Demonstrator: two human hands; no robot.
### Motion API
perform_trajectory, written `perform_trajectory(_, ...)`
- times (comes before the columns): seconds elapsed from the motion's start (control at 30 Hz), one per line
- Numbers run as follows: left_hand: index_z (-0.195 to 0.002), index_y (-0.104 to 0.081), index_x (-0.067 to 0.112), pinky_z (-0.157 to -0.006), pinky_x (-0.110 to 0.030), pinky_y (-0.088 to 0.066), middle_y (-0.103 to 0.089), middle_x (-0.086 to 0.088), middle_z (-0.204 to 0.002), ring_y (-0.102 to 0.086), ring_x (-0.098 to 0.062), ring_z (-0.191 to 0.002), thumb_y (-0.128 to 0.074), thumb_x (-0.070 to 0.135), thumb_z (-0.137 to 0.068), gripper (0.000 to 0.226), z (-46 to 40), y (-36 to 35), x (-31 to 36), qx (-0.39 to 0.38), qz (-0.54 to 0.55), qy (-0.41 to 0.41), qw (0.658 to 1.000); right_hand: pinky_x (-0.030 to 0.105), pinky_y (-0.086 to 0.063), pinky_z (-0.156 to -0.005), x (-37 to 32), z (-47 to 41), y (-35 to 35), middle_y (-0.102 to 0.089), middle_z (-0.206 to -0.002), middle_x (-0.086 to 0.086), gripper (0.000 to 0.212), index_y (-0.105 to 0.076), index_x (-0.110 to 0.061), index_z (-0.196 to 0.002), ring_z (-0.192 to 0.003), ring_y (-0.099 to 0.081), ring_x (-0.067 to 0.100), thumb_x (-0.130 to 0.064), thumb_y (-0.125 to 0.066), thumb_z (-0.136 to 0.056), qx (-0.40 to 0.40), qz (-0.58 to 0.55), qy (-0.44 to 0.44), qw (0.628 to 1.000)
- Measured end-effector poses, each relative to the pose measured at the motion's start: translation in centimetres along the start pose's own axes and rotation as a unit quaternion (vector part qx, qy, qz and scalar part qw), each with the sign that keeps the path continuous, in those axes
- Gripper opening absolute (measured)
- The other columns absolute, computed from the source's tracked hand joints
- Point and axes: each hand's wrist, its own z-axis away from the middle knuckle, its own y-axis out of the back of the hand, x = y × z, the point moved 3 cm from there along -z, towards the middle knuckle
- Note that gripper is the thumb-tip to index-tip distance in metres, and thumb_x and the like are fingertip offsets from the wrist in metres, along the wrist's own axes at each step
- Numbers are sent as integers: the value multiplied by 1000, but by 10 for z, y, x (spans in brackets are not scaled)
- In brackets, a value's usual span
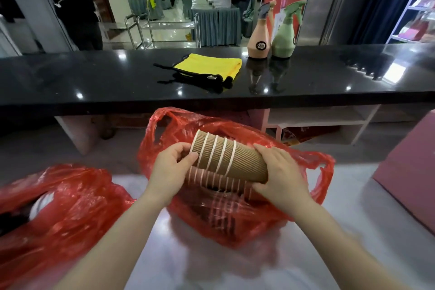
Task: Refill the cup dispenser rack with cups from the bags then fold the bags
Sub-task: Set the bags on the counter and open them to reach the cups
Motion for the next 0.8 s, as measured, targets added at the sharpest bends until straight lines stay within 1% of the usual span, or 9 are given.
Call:
perform_trajectory(0.1, -103, -63, 20, -86, -30, -53, -70, 7, -96, -65, -4, -90, -61, 3, -87, 23, 10, 21, 4, 55, -59, -30, 996, 38, -37, -101, -17, -3, -3, -59, -122, -5, 80, -49, -25, -131, -116, -49, 19, -39, -80, -59, 35, -6, 38, 999)
perform_trajectory(0.17, -123, -52, 22, -99, -25, -44, -57, 8, -120, -55, -4, -111, -63, -3, -80, 51, 18, 33, 8, 74, -141, -102, 982, 30, -41, -94, -27, -5, -5, -57, -117, -11, 77, -49, -28, -128, -109, -50, 12, -33, -82, -59, 35, -65, 62, 995)
perform_trajectory(0.23, -138, -39, 29, -106, -18, -29, -36, 7, -142, -36, -5, -130, -65, -2, -72, 78, 25, 35, 10, 17, -232, -160, 959, 18, -43, -87, -37, -6, -7, -50, -113, -20, 75, -47, -32, -125, -103, -45, -2, -30, -84, -60, 15, -129, 73, 989)
perform_trajectory(0.33, -148, -25, 35, -116, -39, -21, -12, 1, -158, -16, -22, -144, -74, 21, -68, 95, 35, 28, 5, -52, -440, -188, 877, 13, -43, -86, -54, -8, -7, -54, -114, -22, 74, -48, -33, -123, -103, -49, -6, -32, -87, -59, 6, -204, 103, 974)
perform_trajectory(0.4, -147, -31, 32, -109, -53, -30, -26, -6, -155, -26, -33, -140, -81, 33, -63, 97, 41, 28, 5, -9, -501, -171, 848, 19, -47, -90, -63, -9, -6, -56, -116, -20, 76, -49, -33, -123, -108, -54, -1, -31, -88, -58, -2, -259, 112, 959)
perform_trajectory(0.53, -132, -53, 22, -79, -51, -51, -55, -7, -125, -49, -35, -118, -82, 33, -57, 81, 47, 37, 5, 68, -468, -184, 861, 13, -47, -89, -66, -9, -9, -53, -119, -27, 86, -41, -41, -130, -111, -54, -5, -28, -89, -59, -64, -307, 91, 945)
perform_trajectory(0.6, -132, -53, 20, -81, -50, -51, -55, -7, -123, -48, -33, -116, -81, 36, -60, 79, 52, 42, -3, 79, -447, -164, 876, 14, -50, -85, -55, -6, -17, -57, -115, -25, 78, -44, -40, -129, -106, -55, -8, -24, -87, -66, -68, -307, 44, 948)
perform_trajectory(0.7, -137, -46, 21, -94, -43, -43, -51, -3, -127, -44, -26, -118, -82, 43, -62, 85, 57, 52, -19, 91, -381, -103, 914, 32, -55, -78, -35, -2, -27, -65, -95, -14, 36, -61, -30, -106, -85, -62, 2, -11, -75, -79, -18, -199, -15, 980)
perform_trajectory(0.8, -140, -40, 25, -100, -33, -35, -48, 2, -130, -42, -20, -120, -84, 41, -62, 91, 57, 57, -32, 81, -318, -50, 943, 30, -48, -76, -36, 3, -41, -69, -94, -2, 13, -67, -23, -96, -87, -64, 19, -25, -70, -83, -75, -32, 11, 997)
